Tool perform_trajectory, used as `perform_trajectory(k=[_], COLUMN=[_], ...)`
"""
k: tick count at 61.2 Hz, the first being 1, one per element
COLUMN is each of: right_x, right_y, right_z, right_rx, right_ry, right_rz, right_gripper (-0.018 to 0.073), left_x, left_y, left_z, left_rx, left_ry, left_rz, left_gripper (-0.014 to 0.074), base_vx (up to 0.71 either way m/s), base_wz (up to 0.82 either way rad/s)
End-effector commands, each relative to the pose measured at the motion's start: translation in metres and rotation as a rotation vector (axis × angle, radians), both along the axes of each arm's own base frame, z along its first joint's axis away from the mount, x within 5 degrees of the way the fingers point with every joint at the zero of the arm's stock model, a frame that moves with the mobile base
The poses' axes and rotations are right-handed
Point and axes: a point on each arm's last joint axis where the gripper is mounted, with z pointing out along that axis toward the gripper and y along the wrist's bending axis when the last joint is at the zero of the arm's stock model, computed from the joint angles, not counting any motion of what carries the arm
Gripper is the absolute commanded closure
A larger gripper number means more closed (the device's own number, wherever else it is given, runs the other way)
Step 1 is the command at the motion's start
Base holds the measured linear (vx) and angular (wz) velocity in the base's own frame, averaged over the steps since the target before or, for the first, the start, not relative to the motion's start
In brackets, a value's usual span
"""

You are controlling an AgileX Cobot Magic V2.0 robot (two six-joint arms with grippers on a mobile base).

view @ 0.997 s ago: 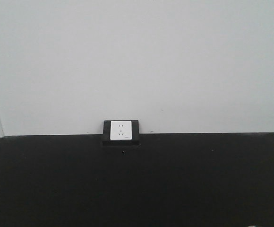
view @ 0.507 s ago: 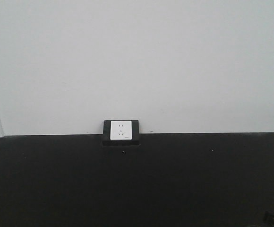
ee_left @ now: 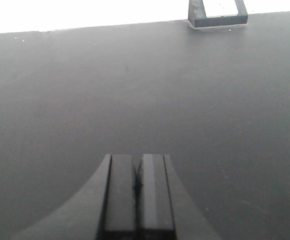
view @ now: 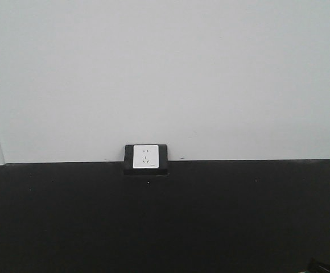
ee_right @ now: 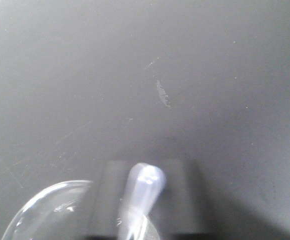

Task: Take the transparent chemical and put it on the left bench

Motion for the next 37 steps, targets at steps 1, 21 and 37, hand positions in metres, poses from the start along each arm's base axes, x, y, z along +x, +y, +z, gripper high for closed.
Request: perform_trajectory(k=[1, 21, 37], right_x=[0.005, 0.005, -0.02], right_y=[0.0, 0.0, 0.008], right_z=[0.013, 0.039, 0.101], right_rx=[0.005, -0.169, -0.282], right_ry=[-0.047, -0.138, -0.384], right_rz=[0.002, 0.139, 0.355], right_gripper=[0.0559, 0.0565, 0.0564], left_x=[-0.001, -0.001, -0.001], left_y=[0.0, 0.0, 0.0], left_z=[0.003, 0.003, 0.003], left_rx=[-0.014, -0.014, -0.014], left_ry=[-0.081, -0.081, -0.081], left_rz=[-0.001, -0.001, -0.001], left_gripper=[0.06, 0.06, 0.06], base_vx=[0.0, 0.0, 0.0], base_wz=[0.0, 0.0, 0.0])
